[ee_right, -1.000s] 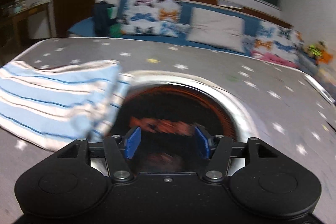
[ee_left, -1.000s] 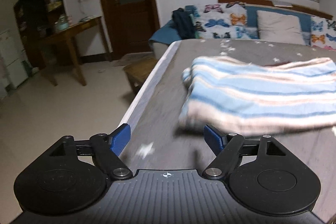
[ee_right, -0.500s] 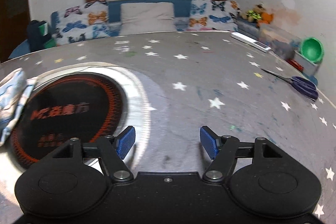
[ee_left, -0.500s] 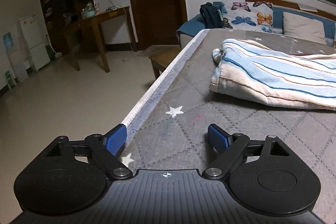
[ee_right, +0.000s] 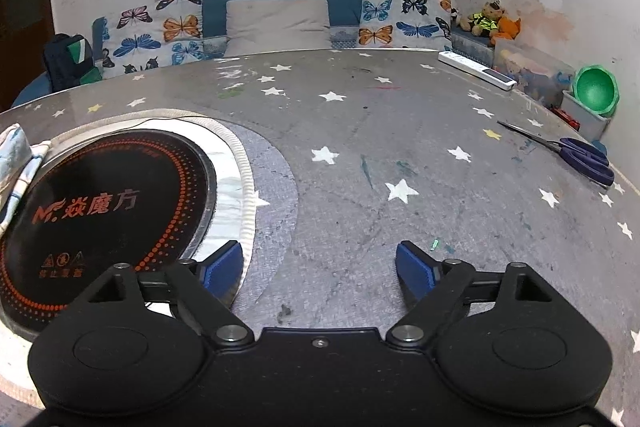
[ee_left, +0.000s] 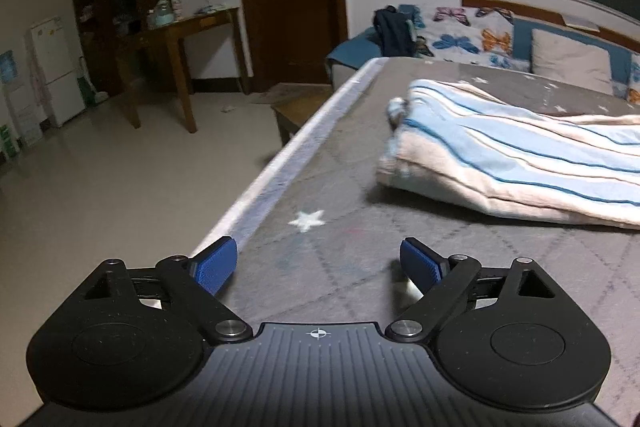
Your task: Fold clothes
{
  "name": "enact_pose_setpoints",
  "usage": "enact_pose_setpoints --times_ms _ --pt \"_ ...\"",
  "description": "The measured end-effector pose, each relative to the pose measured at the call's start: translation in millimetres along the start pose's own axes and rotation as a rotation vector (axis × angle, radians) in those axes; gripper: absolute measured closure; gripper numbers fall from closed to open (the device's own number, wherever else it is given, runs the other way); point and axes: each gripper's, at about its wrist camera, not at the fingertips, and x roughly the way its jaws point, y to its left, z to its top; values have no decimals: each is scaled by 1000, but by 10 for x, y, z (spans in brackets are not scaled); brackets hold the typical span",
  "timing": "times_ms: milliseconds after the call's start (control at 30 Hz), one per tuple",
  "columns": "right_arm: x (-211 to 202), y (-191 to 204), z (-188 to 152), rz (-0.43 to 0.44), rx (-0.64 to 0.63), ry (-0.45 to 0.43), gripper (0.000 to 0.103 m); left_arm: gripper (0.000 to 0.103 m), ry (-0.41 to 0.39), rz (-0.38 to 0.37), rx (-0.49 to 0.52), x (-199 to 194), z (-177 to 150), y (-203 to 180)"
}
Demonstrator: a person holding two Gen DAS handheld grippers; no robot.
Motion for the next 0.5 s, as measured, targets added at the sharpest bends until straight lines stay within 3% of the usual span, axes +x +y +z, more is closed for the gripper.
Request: enact_pose_setpoints --times_ms 100,500 --pt "31 -50 -10 -2 16 2 2 14 18 -11 -7 42 23 -46" --pt "28 -61 -20 8 14 3 0 6 43 -54 -53 119 13 -3"
